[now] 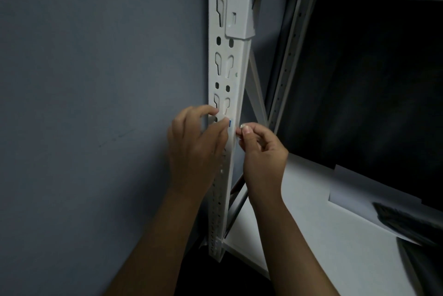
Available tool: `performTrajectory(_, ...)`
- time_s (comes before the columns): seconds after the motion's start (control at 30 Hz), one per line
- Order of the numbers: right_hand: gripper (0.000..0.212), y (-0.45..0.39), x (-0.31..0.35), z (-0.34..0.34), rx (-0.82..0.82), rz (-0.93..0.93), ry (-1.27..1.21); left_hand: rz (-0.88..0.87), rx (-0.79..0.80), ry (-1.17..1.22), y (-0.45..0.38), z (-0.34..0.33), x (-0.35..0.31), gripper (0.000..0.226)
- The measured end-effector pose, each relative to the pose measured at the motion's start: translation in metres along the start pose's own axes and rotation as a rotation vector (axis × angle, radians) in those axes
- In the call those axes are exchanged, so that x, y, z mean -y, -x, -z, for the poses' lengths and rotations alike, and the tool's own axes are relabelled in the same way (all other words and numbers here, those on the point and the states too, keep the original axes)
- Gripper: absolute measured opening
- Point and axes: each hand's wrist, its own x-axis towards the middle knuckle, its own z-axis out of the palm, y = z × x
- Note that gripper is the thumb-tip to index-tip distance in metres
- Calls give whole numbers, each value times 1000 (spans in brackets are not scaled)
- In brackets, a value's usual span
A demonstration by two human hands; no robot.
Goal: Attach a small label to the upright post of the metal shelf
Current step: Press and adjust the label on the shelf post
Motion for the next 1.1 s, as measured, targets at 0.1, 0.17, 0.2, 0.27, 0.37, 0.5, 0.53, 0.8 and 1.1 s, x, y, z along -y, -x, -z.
performTrajectory(0.1, 22, 0, 1, 0, 0, 4, -7, 3, -34, -67, -4, -3, -1, 5)
performTrajectory(0.17, 23, 0, 2, -1, -5, 7, -11, 3, -41, -106, -6, -5, -2, 6)
performTrajectory(0.2, 23, 0, 2, -1, -7, 6, -14, 5, -35, -122, -6, -7, -2, 6)
performTrajectory(0.27, 23, -1, 2, -2, -9, 7, -11, 10, -21, -145, -7, -9, -2, 5)
performTrajectory(0.37, 20, -2, 1, -1, -8, 1, -2, 52, 6, -130, -9, -10, -4, 8)
performTrajectory(0.5, 20, -2, 1, -1, -8, -5, -16, 80, 12, -99, -10, -7, -4, 11)
performTrajectory(0.53, 21, -2, 1, -1, -7, -1, -16, 78, 10, -91, -9, -7, -4, 10)
performTrajectory(0.8, 20, -1, 1, 0, 7, -7, -31, 75, 16, -36, 1, 2, 3, 10)
performTrajectory(1.1, 22, 1, 1, -2, -11, -24, -22, 97, 34, 13, -1, 1, 0, 11)
